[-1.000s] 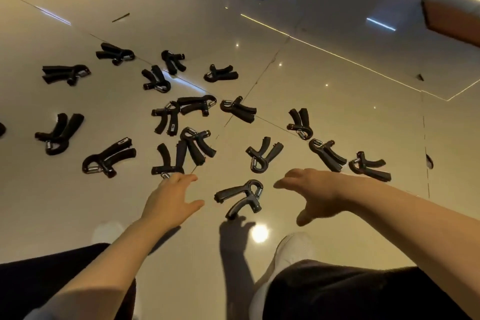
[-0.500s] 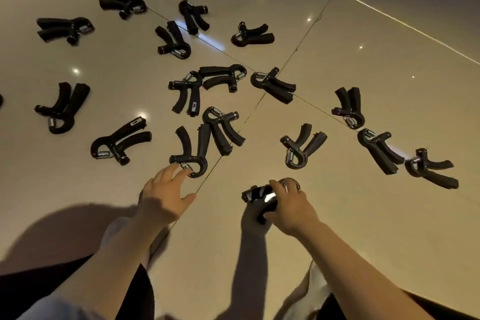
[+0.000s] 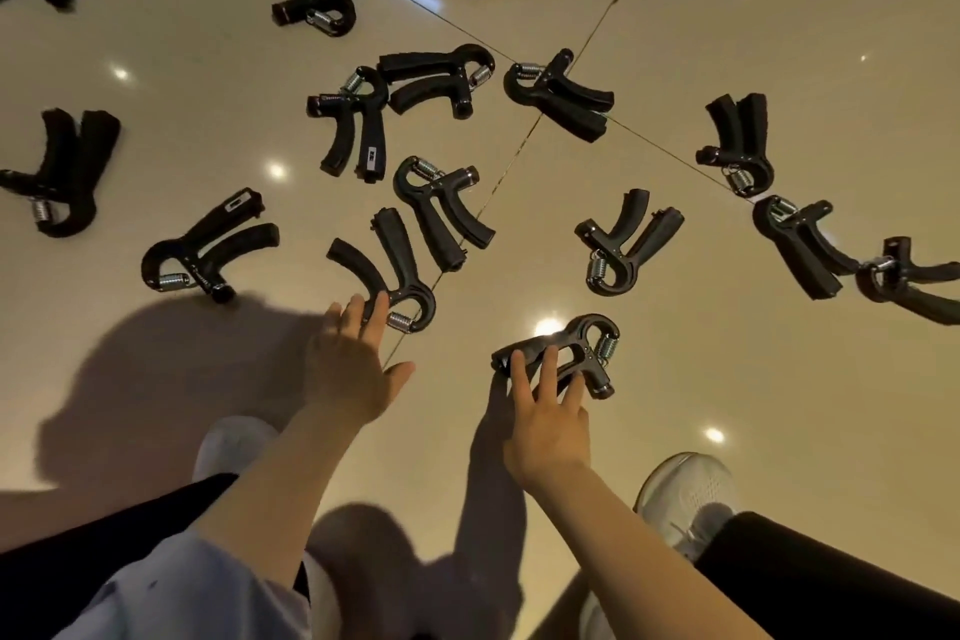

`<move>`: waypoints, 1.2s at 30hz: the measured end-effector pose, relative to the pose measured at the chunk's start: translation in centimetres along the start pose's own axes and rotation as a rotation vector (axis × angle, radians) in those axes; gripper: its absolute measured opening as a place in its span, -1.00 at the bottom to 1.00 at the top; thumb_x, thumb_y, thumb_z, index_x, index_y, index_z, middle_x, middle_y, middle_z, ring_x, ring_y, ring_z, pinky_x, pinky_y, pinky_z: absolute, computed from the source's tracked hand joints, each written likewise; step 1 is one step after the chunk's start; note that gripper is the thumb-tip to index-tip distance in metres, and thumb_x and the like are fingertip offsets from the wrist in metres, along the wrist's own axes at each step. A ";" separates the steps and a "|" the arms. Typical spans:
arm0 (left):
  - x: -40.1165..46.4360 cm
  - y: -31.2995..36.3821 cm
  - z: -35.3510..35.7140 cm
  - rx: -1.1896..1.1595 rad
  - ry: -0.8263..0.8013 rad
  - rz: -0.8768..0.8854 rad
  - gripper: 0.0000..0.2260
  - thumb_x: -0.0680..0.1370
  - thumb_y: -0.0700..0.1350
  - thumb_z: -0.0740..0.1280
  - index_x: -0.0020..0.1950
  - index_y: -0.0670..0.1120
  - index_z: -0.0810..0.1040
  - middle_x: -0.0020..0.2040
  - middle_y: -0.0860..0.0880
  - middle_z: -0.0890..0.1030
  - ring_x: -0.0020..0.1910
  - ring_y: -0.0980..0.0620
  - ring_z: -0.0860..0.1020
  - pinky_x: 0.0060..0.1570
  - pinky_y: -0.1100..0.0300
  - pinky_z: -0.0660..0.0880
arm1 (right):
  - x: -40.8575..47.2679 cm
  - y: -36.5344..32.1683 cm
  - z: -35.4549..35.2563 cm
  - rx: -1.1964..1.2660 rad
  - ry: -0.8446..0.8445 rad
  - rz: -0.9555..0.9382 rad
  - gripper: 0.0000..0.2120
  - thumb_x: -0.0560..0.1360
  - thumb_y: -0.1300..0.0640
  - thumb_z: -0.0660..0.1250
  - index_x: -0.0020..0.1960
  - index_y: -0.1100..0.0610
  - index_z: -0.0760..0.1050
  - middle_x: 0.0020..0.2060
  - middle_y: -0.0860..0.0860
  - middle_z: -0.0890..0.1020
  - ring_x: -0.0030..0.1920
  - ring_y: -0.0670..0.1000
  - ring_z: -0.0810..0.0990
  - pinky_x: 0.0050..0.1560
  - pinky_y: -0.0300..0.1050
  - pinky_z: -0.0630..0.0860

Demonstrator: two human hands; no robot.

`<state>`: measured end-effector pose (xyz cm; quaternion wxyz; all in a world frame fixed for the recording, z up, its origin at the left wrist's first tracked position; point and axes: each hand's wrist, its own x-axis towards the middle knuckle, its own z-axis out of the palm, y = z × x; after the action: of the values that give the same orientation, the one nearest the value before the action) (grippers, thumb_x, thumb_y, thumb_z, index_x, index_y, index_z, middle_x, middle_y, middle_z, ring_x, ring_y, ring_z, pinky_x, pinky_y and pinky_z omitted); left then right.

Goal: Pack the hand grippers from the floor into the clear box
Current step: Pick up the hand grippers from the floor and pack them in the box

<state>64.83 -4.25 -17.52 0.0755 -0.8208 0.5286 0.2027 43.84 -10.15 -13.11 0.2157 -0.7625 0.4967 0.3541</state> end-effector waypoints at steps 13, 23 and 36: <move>-10.5 8.4 1.9 -0.558 -0.259 -0.191 -0.35 0.59 0.06 0.18 0.54 0.05 -0.15 0.55 -0.03 -0.07 0.52 -0.06 -0.05 0.44 0.07 -0.06 | -5.5 1.5 4.4 -0.080 -0.066 -0.033 -0.17 0.51 0.01 0.24 0.51 -0.11 -0.31 0.51 0.05 -0.28 0.48 0.29 -0.23 0.40 0.34 -0.03; -6.6 2.5 0.7 -0.349 0.141 0.000 -0.31 0.29 -0.19 0.54 0.39 -0.14 0.40 0.35 -0.24 0.39 0.29 -0.24 0.39 0.22 -0.06 0.43 | -5.4 1.2 5.5 0.300 0.275 0.116 -0.51 0.51 -0.04 0.25 0.39 0.03 0.25 0.48 0.12 0.14 0.38 0.25 0.24 0.23 0.14 0.37; -3.4 -1.9 1.4 -0.002 0.065 0.322 -0.16 0.11 -0.02 0.64 0.30 -0.04 0.31 0.16 -0.19 0.51 0.16 -0.27 0.51 -0.02 -0.16 0.54 | -1.7 0.3 4.1 0.258 0.163 0.276 -0.14 0.46 -0.18 0.32 0.51 0.11 -0.12 0.44 0.17 0.01 0.30 0.17 0.30 0.18 0.03 0.39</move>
<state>64.93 -0.11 -17.52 0.0241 -0.7317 0.6553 0.1858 41.80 -6.43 -14.49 0.2203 -0.6794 0.6535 0.2506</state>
